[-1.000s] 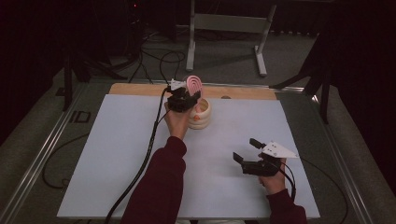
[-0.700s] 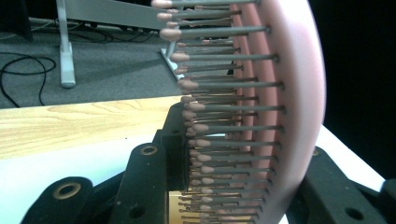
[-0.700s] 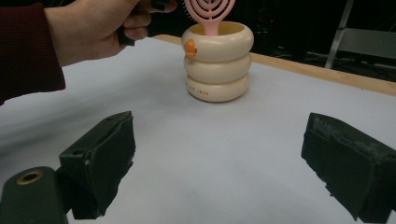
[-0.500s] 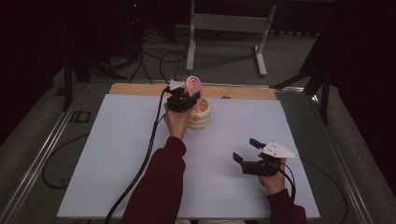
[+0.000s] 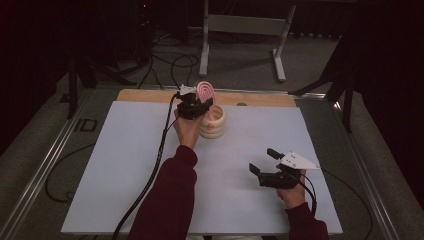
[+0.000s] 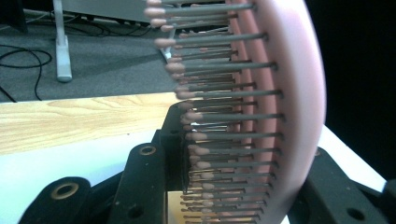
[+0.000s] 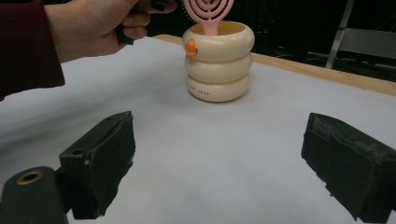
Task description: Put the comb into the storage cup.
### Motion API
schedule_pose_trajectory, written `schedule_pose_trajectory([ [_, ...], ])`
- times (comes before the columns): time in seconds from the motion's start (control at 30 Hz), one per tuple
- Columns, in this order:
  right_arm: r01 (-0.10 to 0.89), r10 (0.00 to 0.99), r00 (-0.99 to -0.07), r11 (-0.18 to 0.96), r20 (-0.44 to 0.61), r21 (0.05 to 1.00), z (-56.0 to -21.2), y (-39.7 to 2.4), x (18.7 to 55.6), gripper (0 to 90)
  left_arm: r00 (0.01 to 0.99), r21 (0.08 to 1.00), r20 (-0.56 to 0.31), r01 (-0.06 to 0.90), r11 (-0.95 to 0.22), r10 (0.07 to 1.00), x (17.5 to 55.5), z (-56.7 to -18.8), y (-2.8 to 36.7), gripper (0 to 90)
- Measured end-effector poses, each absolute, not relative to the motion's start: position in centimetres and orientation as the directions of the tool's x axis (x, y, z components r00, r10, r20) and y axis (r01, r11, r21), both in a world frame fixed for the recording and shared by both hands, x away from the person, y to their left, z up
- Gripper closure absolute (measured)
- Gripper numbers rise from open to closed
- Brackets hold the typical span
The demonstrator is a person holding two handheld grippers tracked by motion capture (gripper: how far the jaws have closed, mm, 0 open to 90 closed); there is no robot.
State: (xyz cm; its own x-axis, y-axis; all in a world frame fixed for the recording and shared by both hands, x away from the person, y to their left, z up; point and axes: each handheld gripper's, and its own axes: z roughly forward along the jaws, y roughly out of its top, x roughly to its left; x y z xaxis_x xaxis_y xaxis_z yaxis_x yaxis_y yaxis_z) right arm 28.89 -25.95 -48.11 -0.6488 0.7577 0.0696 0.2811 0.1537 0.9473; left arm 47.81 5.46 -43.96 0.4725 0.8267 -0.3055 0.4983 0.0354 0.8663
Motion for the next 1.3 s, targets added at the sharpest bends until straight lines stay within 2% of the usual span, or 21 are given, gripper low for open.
schedule_pose_trajectory([
  [0.37,0.279,0.758,-0.649,0.158,0.064,0.947,-48.2,-25.9,28.9,9.6,0.469,0.862,-0.278,0.506,0.003,0.839,48.0,-44.0,6.0,61.8],
  [0.73,0.279,0.758,-0.649,0.157,0.065,0.947,-48.2,-25.9,28.9,9.6,0.458,0.858,-0.263,0.514,-0.011,0.849,48.1,-44.2,6.3,55.3],
  [0.77,0.279,0.757,-0.65,0.156,0.066,0.948,-48.1,-25.9,28.9,9.6,0.458,0.857,-0.266,0.516,-0.01,0.848,48.1,-44.2,6.3,51.1],
  [1.03,0.276,0.756,-0.652,0.16,0.062,0.948,-48.1,-25.8,28.9,9.6,0.435,0.849,-0.264,0.528,-0.006,0.861,48.1,-44.4,6.6,34.1],
  [1.07,0.276,0.756,-0.652,0.16,0.062,0.948,-48.1,-25.8,28.9,9.6,0.432,0.85,-0.261,0.527,-0.007,0.863,48.1,-44.3,6.6,34.1],
  [1.1,0.277,0.755,-0.653,0.16,0.063,0.948,-48.1,-25.8,28.9,9.6,0.43,0.848,-0.26,0.529,-0.008,0.865,48.0,-44.3,6.7,27.3],
  [1.17,0.277,0.755,-0.653,0.16,0.063,0.948,-48.1,-25.8,28.9,9.6,0.428,0.847,-0.258,0.531,-0.01,0.866,48.0,-44.3,6.6,24.0],
  [1.2,0.276,0.755,-0.653,0.161,0.062,0.947,-48.1,-25.8,28.9,9.6,0.423,0.846,-0.252,0.533,-0.014,0.87,48.0,-44.2,6.7,16.9],
  [1.3,0.278,0.756,-0.652,0.162,0.061,0.947,-48.2,-25.8,28.9,9.6,0.423,0.847,-0.254,0.531,-0.011,0.87,47.9,-44.1,7.0,14.0],
])
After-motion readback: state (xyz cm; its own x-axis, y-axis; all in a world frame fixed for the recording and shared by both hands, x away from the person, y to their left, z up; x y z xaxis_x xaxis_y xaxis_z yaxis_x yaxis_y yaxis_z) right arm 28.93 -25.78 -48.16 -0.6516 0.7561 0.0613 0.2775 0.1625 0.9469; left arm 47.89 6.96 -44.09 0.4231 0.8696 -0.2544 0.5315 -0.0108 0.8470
